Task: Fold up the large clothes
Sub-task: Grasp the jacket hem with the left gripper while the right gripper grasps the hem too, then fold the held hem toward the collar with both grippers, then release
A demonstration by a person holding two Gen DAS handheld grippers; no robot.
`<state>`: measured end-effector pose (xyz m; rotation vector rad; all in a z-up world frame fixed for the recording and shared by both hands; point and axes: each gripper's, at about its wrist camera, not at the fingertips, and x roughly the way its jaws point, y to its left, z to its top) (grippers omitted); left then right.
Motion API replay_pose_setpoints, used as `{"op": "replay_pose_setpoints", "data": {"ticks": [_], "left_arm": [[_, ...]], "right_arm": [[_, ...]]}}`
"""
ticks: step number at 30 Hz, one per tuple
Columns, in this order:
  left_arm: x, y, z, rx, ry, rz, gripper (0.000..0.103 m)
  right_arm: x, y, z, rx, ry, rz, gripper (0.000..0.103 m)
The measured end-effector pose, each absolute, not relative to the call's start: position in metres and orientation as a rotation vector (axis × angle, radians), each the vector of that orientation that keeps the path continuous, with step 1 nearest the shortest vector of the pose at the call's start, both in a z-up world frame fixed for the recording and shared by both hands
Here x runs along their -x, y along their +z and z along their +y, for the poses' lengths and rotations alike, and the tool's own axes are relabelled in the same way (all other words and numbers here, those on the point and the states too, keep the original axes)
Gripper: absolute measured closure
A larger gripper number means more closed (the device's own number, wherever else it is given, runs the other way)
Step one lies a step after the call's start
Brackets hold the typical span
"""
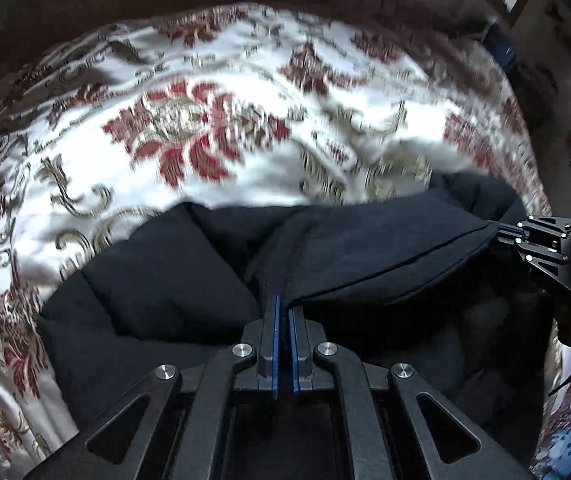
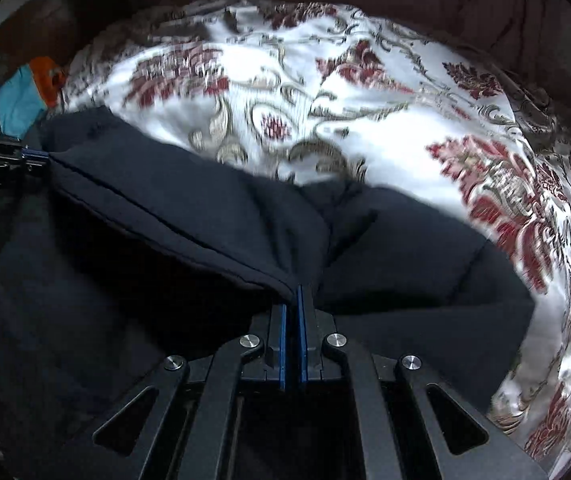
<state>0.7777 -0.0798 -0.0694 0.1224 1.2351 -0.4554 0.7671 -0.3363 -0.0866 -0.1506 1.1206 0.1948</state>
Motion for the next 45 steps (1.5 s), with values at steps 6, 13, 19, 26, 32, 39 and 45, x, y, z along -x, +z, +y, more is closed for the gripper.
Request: {"op": "replay_pose_setpoints", "data": {"ticks": [6, 13, 19, 26, 32, 39, 45], "left_arm": [[-0.768, -0.106, -0.098, -0.288, -0.435, 1.247, 0.098], [-0.763, -0.097, -0.087, -0.234, -0.487, 1.203, 0.094], [-0.754, -0.063, -0.066, -0.222, -0.554, 1.216, 0.087], [-0.783, -0.027, -0.073, 0.002, -0.551, 1.123, 0.05], [-0.813, -0.062, -0.124, 0.036, -0.632, 1.193, 0.066], [-0.774, -0.101, -0.15, -0.163, -0.823, 1.305, 0.083], [-0.791, -0.132, -0.162, -0.196, -0.695, 1.429, 0.098]], "right_arm": [[-0.762, -0.11, -0.319, 0.259, 0.177, 1.112, 0.098], [-0.752, -0.077, -0.335, 0.158, 0.199, 1.105, 0.09], [-0.745, -0.023, -0.361, 0.019, 0.228, 1.059, 0.064], [-0.811, -0.037, -0.363, -0.343, 0.283, 1.123, 0.075], [-0.81, -0.093, -0.325, -0.339, 0.358, 1.297, 0.086], [-0.807, -0.121, -0.311, -0.256, 0.4, 1.422, 0.088], [-0.823, -0.162, -0.307, -0.344, 0.36, 1.485, 0.089]]}}
